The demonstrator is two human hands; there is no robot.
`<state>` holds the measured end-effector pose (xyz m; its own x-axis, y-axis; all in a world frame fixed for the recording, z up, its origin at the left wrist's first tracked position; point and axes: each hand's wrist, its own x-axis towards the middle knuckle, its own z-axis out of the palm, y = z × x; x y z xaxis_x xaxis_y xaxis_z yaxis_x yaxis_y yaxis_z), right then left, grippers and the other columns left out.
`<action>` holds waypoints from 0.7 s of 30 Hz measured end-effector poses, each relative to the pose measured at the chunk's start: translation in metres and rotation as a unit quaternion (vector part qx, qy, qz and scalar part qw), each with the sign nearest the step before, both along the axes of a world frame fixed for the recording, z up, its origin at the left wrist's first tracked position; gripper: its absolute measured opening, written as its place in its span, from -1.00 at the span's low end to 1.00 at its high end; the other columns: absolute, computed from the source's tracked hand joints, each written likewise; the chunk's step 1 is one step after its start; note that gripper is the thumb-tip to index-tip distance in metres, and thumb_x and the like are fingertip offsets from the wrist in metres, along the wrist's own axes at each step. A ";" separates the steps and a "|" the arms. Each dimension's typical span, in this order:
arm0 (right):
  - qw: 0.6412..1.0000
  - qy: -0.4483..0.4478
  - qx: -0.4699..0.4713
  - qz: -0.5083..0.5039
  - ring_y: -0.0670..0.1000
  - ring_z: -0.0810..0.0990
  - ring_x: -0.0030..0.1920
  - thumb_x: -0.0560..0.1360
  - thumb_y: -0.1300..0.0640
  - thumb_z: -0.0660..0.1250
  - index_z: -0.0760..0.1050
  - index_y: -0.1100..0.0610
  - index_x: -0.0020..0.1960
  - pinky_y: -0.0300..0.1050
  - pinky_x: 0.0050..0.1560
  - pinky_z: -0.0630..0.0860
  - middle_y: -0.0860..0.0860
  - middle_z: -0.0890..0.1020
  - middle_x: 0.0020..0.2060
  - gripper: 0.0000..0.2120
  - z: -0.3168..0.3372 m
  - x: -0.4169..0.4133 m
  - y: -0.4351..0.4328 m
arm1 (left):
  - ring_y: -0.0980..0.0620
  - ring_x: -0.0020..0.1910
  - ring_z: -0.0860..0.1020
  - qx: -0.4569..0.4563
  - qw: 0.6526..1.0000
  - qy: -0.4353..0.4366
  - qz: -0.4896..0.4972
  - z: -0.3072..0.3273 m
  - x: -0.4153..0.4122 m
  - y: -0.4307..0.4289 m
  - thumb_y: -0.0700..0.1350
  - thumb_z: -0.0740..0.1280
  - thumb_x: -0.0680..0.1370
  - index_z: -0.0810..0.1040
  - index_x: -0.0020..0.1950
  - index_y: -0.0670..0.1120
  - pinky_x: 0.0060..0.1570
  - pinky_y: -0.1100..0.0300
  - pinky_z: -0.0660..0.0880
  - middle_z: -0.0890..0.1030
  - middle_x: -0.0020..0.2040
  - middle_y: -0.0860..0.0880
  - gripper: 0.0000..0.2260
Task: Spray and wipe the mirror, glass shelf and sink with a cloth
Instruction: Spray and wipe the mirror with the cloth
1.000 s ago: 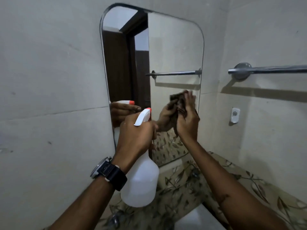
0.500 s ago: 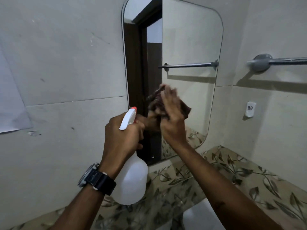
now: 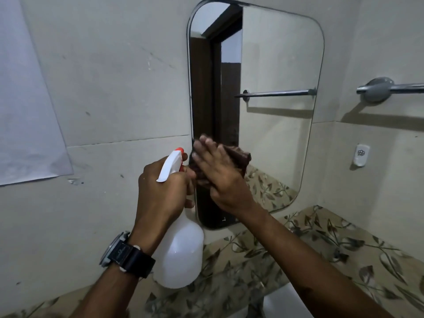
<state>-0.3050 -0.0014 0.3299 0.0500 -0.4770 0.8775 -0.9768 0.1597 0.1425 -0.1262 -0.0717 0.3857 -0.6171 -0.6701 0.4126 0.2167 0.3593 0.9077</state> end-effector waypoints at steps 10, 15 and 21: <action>0.985 -0.119 -0.123 -0.032 0.27 0.13 0.62 0.52 0.37 0.16 0.32 0.35 0.52 0.26 0.61 0.06 0.25 0.29 0.56 -0.44 -0.012 0.016 -0.011 | 0.00 -0.33 0.62 -0.033 0.999 -0.024 0.003 -0.001 0.006 0.003 -0.40 0.30 0.45 0.70 0.20 -0.09 -0.45 0.17 0.56 0.70 -0.18 -0.13 -0.59; 0.999 -0.030 0.029 -0.009 0.25 0.14 0.62 0.38 0.56 0.24 0.32 0.31 0.54 0.25 0.61 0.10 0.18 0.27 0.58 -0.28 -0.083 -0.009 0.026 | -0.09 -0.27 0.64 -0.036 0.999 -0.029 -0.003 -0.009 0.006 0.006 -0.40 0.31 0.44 0.69 0.16 -0.11 -0.36 0.07 0.64 0.70 -0.15 -0.17 -0.63; 0.964 -0.207 -0.157 -0.047 0.27 0.04 0.64 0.33 0.62 0.20 0.26 0.32 0.56 0.39 0.57 0.07 0.22 0.21 0.60 -0.20 -0.069 -0.003 0.016 | -0.12 -0.24 0.66 -0.017 0.999 -0.043 -0.012 -0.018 0.010 0.014 -0.31 0.31 0.37 0.68 -0.13 0.04 -0.44 0.15 0.59 0.70 -0.22 -0.13 -0.72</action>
<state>-0.3083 0.0148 0.2612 -0.3661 -0.1695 0.9150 -0.9188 0.2219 -0.3265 -0.1163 -0.0579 0.3673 -0.6675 -0.6405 0.3797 0.1477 0.3859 0.9106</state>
